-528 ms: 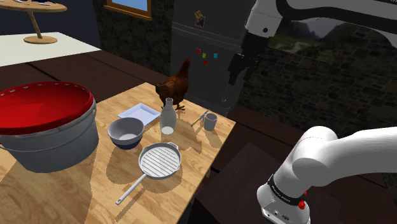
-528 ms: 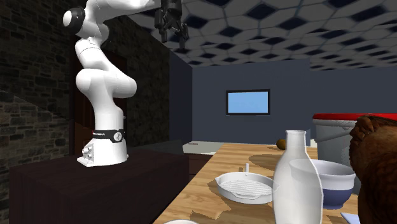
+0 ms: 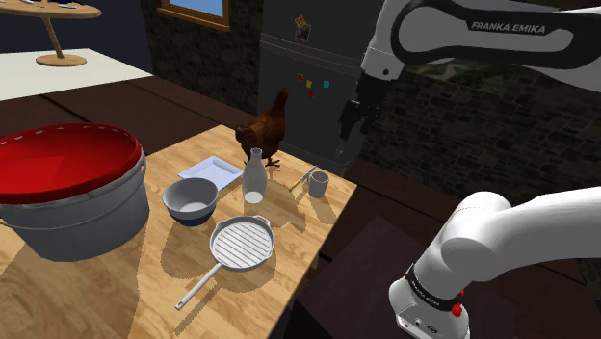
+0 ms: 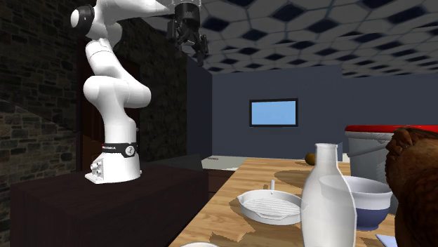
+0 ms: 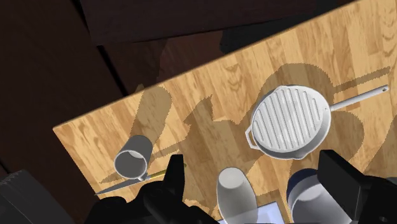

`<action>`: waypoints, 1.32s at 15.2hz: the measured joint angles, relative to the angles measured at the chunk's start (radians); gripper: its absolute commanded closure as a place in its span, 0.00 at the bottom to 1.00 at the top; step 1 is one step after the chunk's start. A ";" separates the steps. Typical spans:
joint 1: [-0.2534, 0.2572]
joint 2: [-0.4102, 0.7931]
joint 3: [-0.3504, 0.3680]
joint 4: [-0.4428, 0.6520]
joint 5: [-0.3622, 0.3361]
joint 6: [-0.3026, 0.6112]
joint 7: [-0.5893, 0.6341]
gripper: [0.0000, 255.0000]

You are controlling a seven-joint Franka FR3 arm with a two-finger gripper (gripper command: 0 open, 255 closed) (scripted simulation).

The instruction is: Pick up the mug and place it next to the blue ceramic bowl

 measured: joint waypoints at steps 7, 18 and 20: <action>-0.033 0.146 -0.083 -0.064 -0.037 0.207 -0.101 0.00; -0.066 0.487 -0.219 -0.043 -0.024 0.520 -0.287 0.00; -0.069 0.558 -0.238 -0.031 -0.004 0.576 -0.327 0.00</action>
